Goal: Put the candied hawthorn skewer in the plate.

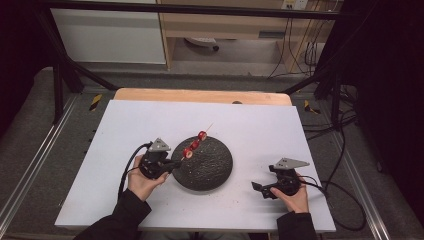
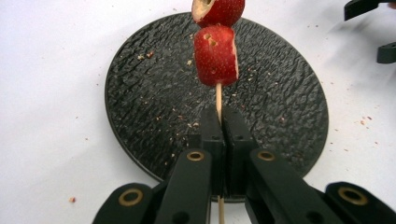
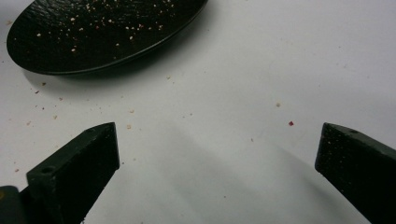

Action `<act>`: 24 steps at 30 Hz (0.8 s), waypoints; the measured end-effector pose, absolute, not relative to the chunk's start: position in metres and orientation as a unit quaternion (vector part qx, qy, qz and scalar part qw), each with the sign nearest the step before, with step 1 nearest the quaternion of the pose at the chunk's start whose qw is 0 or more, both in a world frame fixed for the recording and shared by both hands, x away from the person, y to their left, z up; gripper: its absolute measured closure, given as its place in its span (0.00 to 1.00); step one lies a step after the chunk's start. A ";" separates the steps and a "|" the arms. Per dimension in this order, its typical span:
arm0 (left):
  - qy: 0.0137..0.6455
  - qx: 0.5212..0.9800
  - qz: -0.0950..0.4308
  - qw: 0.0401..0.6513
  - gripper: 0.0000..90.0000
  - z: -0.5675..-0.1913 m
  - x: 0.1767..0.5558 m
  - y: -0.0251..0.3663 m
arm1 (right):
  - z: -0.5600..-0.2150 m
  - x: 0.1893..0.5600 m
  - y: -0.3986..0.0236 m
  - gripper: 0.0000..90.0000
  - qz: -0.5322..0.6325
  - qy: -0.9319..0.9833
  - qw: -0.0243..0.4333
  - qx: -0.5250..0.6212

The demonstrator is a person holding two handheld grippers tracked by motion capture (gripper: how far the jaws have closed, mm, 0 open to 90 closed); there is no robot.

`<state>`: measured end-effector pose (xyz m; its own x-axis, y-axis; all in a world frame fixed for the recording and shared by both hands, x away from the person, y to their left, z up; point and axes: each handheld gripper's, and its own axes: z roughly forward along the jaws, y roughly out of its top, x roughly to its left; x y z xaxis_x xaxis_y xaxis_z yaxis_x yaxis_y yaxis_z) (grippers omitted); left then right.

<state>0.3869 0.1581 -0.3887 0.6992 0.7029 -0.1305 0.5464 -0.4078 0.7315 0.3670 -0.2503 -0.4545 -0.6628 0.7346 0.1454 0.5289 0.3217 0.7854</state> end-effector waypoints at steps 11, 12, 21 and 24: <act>0.383 0.850 0.100 0.347 0.98 -0.402 0.396 0.139 | -0.456 0.364 -0.253 0.01 0.431 0.803 0.120 0.395; 0.384 0.851 0.098 0.343 0.98 -0.403 0.396 0.137 | -0.456 0.364 -0.253 0.01 0.431 0.803 0.119 0.395; 0.388 0.866 0.089 0.303 0.98 -0.417 0.398 0.128 | -0.456 0.364 -0.253 0.01 0.432 0.803 0.119 0.393; 0.390 0.868 0.087 0.296 0.98 -0.419 0.399 0.126 | -0.456 0.364 -0.253 0.01 0.432 0.803 0.118 0.394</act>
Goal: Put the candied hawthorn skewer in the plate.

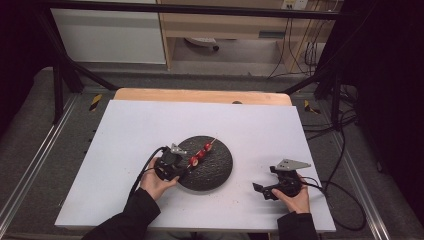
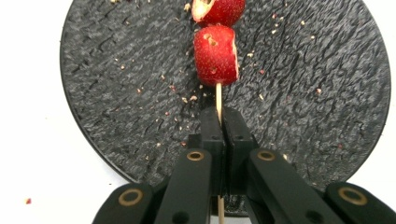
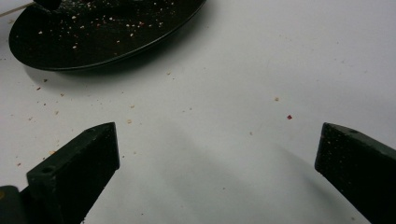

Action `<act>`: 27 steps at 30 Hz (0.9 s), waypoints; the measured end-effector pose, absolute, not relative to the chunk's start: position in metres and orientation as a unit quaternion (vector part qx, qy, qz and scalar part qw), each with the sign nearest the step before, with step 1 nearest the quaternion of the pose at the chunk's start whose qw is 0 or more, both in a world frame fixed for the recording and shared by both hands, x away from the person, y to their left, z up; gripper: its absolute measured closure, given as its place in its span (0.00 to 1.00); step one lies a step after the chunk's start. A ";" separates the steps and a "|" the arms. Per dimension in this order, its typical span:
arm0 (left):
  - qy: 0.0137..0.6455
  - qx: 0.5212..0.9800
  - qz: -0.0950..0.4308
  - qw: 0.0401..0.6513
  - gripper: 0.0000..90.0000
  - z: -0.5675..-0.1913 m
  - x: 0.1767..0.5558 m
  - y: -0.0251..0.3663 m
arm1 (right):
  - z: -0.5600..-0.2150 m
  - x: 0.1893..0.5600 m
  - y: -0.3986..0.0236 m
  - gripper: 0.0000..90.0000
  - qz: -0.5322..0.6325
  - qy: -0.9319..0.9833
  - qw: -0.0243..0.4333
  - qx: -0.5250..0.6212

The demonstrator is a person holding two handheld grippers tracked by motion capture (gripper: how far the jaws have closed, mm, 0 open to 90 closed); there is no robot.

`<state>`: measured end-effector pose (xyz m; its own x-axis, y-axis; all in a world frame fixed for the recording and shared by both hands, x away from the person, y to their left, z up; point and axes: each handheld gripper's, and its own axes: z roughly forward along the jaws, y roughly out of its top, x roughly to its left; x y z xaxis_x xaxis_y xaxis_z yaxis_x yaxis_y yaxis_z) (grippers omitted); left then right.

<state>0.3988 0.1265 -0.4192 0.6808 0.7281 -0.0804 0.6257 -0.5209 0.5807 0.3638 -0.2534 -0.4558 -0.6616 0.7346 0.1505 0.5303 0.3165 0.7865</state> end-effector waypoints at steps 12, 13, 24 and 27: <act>0.388 0.872 0.098 0.283 0.98 -0.423 0.397 0.120 | -0.456 0.364 -0.253 0.01 0.431 0.803 0.117 0.395; 0.388 0.872 0.098 0.283 0.98 -0.423 0.397 0.120 | -0.456 0.364 -0.253 0.01 0.431 0.803 0.117 0.395; 0.360 0.868 0.107 0.325 0.75 -0.413 0.392 0.133 | -0.456 0.363 -0.253 0.01 0.431 0.802 0.118 0.396; 0.353 0.866 0.113 0.336 0.65 -0.410 0.389 0.139 | -0.456 0.363 -0.254 0.01 0.432 0.801 0.121 0.396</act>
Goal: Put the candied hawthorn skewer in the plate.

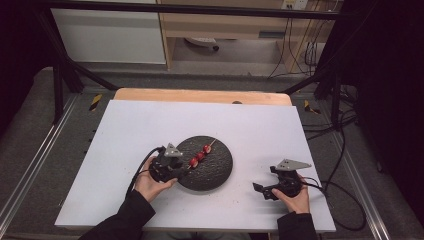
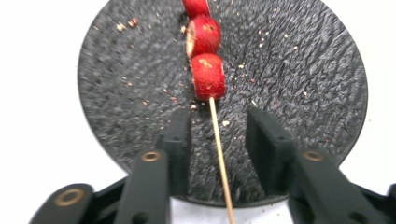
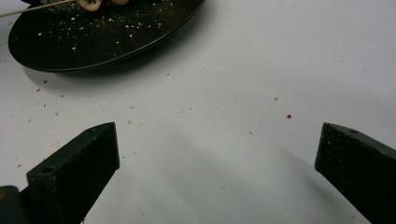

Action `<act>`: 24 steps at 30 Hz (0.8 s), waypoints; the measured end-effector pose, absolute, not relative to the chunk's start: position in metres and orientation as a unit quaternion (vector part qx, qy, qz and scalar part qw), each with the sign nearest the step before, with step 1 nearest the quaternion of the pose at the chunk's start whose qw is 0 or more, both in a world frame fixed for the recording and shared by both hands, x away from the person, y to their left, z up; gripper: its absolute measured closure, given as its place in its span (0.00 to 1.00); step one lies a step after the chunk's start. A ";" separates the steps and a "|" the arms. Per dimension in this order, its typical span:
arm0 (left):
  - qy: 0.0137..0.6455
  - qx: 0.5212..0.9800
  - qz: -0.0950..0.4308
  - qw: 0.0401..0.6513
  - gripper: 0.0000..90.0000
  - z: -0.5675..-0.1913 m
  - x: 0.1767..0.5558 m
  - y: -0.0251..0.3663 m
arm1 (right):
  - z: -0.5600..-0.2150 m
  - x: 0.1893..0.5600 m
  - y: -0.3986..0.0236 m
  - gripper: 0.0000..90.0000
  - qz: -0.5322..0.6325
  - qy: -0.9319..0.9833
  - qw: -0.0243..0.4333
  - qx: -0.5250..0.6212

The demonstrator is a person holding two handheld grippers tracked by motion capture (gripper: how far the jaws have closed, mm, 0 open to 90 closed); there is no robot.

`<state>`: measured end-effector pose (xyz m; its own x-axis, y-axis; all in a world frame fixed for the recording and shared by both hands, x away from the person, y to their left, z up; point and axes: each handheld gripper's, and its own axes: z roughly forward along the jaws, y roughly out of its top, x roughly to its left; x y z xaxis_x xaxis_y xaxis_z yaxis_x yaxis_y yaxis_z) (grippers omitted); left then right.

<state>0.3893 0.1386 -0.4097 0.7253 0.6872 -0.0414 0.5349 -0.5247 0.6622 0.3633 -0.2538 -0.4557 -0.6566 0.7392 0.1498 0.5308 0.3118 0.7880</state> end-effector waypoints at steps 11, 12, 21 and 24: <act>0.335 0.859 0.110 0.370 0.26 -0.403 0.379 0.179 | -0.455 0.363 -0.254 0.01 0.433 0.799 0.122 0.398; 0.335 0.859 0.110 0.370 0.23 -0.403 0.379 0.179 | -0.455 0.363 -0.254 0.01 0.433 0.799 0.122 0.398; 0.360 0.841 0.131 0.382 0.14 -0.415 0.368 0.225 | -0.456 0.363 -0.254 0.01 0.430 0.800 0.125 0.400; 0.367 0.833 0.132 0.392 0.13 -0.420 0.364 0.237 | -0.456 0.363 -0.254 0.01 0.430 0.799 0.125 0.401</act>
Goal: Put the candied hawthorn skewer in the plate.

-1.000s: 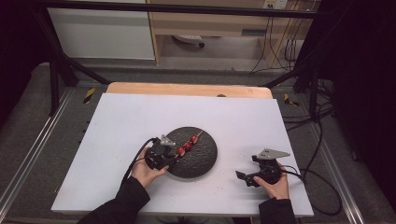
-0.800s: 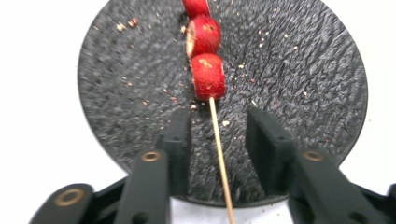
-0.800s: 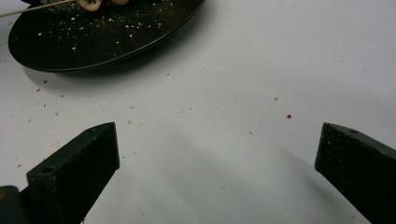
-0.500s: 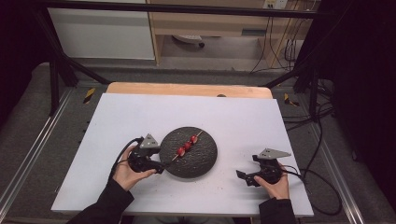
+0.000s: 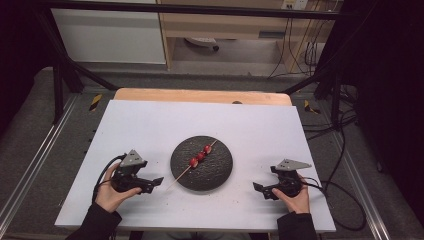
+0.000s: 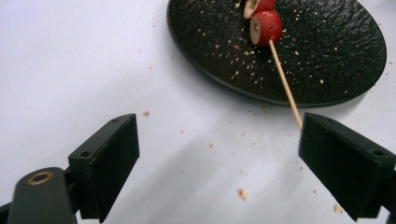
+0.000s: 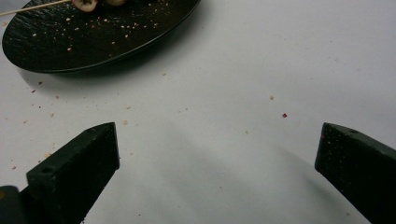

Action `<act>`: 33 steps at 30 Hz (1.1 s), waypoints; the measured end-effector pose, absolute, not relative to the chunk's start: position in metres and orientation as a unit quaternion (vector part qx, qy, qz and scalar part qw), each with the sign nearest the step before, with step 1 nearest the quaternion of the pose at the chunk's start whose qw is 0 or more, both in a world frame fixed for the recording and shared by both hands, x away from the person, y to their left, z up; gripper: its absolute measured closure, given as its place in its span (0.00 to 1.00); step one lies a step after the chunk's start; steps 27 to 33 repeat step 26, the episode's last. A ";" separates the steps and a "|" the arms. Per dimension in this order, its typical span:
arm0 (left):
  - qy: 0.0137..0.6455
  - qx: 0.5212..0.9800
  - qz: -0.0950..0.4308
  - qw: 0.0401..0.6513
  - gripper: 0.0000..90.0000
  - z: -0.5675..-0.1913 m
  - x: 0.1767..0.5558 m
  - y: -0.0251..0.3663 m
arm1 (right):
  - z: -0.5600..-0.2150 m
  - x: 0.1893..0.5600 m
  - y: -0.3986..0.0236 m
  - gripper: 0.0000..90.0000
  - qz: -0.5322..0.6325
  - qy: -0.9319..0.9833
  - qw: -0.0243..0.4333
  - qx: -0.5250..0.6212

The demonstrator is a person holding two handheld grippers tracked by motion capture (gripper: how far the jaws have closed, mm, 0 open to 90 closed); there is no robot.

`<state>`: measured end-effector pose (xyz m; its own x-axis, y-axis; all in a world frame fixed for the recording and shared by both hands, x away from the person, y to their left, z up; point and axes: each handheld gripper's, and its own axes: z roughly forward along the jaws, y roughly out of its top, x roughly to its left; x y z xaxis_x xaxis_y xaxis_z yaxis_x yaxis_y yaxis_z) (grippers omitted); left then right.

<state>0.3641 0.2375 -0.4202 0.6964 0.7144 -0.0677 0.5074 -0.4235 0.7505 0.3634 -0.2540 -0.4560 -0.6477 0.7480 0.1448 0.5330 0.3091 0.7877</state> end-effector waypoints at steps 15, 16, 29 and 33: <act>0.387 0.819 0.133 0.404 0.14 -0.451 0.350 0.274 | -0.456 0.362 -0.254 0.01 0.430 0.798 0.121 0.404; 0.386 0.818 0.135 0.404 0.14 -0.452 0.349 0.275 | -0.456 0.362 -0.254 0.01 0.430 0.798 0.122 0.403; 0.381 0.821 0.138 0.403 0.13 -0.452 0.348 0.276 | -0.456 0.361 -0.256 0.01 0.434 0.797 0.119 0.404; 0.381 0.821 0.138 0.403 0.13 -0.452 0.348 0.276 | -0.456 0.361 -0.256 0.01 0.434 0.797 0.119 0.404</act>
